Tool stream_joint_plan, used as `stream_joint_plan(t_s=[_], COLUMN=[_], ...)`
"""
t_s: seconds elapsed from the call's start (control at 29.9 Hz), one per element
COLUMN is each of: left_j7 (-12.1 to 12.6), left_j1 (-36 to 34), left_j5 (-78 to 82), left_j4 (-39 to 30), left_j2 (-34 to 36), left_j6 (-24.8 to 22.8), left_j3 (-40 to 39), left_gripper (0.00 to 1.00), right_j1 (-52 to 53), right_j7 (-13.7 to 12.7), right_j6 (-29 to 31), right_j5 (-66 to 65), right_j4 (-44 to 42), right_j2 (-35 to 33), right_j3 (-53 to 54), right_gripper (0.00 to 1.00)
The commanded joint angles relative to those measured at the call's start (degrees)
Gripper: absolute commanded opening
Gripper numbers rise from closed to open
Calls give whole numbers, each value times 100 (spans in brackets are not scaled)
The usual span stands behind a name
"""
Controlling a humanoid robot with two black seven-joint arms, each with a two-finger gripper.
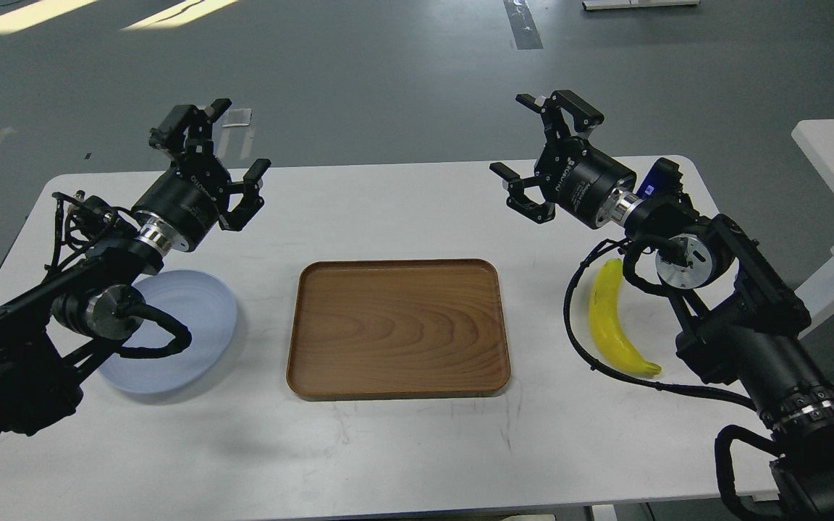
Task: Place banana on plate with both arms
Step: 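Move the left gripper down toward the light blue plate's rim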
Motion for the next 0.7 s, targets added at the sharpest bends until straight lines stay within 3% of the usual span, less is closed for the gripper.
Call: stream_joint_plan(t_s=[0.0, 0.4, 0.5, 0.54, 0.6, 0.67], left_j7=[-50, 37, 326, 580, 792, 811], left_j1=[1, -34, -78, -87, -87, -87], left_j5=[13, 21, -31, -31, -40, -14], left_j4=[22, 23, 23, 49, 93, 110], left_j2=[31, 119, 189, 215, 277, 374], left_j6=[2, -77, -139, -226, -410, -508], left_j3=[1, 18, 1, 1, 1, 1], left_gripper=[98, 98, 98, 98, 98, 98], right_j1=[-114, -220, -220, -220, -211, -220], right_j7=[-16, 11, 19, 19, -7, -16], right_j6=[0, -66, -58, -58, -58, -84], right_j5=[-1, 7, 7, 7, 7, 7], right_j4=[69, 78, 78, 86, 86, 95], right_j2=[6, 6, 6, 6, -3, -3], right_j3=[42, 68, 77, 86, 112, 112], right_gripper=[100, 100, 100, 100, 100, 100])
